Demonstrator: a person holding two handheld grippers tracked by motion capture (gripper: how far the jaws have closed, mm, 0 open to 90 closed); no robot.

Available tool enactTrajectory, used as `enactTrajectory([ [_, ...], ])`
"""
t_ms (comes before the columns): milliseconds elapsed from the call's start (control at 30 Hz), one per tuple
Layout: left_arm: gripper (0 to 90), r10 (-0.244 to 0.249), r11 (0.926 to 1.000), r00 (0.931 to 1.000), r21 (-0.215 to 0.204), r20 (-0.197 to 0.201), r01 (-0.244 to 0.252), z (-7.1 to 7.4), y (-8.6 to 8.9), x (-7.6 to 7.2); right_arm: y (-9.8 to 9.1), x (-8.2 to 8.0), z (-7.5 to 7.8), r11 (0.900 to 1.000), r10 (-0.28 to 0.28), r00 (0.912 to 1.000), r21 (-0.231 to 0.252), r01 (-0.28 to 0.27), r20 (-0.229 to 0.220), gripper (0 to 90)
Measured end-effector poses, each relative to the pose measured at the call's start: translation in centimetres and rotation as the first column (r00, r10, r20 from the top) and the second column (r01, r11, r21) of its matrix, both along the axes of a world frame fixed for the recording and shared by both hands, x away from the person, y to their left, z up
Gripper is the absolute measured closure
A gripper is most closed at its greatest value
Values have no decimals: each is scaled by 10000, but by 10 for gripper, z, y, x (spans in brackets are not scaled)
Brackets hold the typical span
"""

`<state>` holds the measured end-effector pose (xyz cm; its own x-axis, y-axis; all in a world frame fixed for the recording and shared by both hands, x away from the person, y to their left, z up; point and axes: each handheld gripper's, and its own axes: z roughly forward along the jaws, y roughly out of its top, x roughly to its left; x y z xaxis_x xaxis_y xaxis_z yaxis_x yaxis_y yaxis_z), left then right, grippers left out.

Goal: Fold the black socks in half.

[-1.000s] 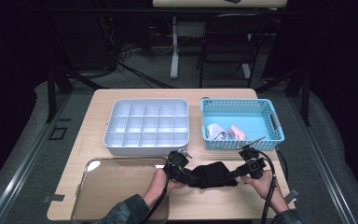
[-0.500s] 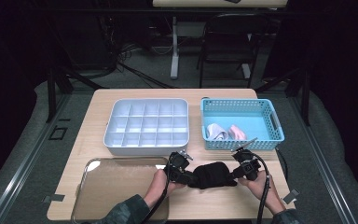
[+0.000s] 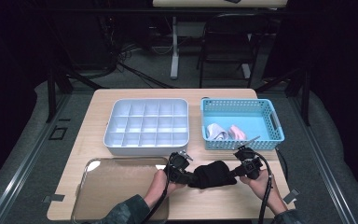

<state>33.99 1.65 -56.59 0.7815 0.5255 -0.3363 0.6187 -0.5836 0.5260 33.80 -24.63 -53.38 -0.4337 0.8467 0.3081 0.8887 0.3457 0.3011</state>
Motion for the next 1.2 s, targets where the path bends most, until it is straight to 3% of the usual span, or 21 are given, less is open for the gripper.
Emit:
enactTrajectory([
  [100,771,40,10000,10000,-52,-23,-40,0,0,1,-1,0,4,9997,240,9997,-110,-240,-17,863],
  [467,776,136,9998,9999,-167,-91,-137,0,0,4,3,-3,14,9995,-66,9984,299,49,554,864],
  [700,776,139,9997,9999,-217,-94,-141,-1,0,4,2,-3,19,9996,237,9978,131,-245,613,864],
  [967,777,192,9994,9997,-292,-130,-195,-1,1,5,6,-7,26,9988,370,9957,282,-395,846,864],
  [1200,777,217,9992,9996,-332,-202,-223,-2,1,7,15,-13,34,9973,554,9900,412,-612,1299,864],
])
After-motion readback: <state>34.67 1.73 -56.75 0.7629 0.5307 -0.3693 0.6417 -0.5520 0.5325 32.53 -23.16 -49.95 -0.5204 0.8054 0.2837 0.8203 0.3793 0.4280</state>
